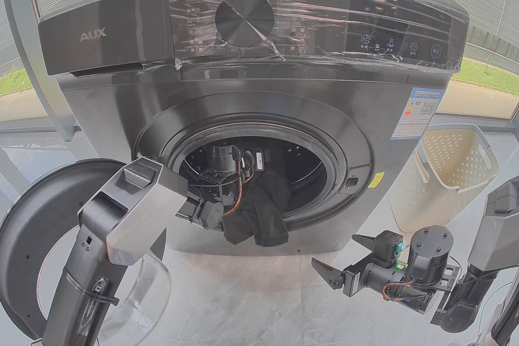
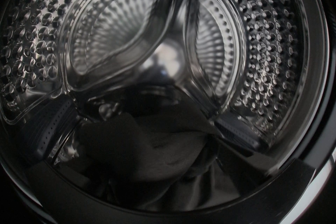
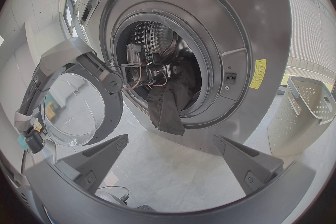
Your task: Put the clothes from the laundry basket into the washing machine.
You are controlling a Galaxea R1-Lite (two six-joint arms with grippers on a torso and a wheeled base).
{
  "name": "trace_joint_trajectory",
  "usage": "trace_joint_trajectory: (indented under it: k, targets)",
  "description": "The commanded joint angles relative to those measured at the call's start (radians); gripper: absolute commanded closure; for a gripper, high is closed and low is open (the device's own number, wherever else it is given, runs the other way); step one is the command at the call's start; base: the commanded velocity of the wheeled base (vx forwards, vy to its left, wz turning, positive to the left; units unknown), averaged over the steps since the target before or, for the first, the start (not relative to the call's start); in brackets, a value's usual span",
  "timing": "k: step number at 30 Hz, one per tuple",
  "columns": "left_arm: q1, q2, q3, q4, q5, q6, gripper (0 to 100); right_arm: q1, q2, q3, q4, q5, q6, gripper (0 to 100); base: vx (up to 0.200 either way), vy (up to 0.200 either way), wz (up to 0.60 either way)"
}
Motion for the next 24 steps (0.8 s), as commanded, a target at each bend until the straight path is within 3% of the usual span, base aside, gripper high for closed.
trace_joint_trajectory:
  k: [1, 3, 8, 13, 24]
  targets:
    - [-0.040, -0.216, 0.266, 0.119, -0.106, -0.008, 0, 0.001, 0.000, 0.000, -0.001, 0.000, 0.001, 0, 0.000, 0.000, 0.00]
    - [-0.051, -0.252, 0.335, 0.145, -0.154, -0.008, 0, 0.001, 0.000, 0.000, -0.001, 0.000, 0.001, 0, 0.000, 0.000, 0.00]
    - [-0.063, -0.264, 0.416, 0.170, -0.172, 0.009, 0, 0.001, 0.000, 0.000, -0.001, 0.000, 0.001, 0, 0.000, 0.000, 0.00]
    - [-0.070, -0.210, 0.415, 0.161, -0.160, 0.027, 0, 0.002, 0.003, 0.002, -0.001, 0.000, 0.001, 0, 0.000, 0.000, 0.00]
    - [-0.057, -0.132, 0.373, 0.158, -0.120, 0.029, 0, 0.002, 0.008, 0.000, -0.002, 0.000, 0.001, 0, 0.000, 0.000, 0.00]
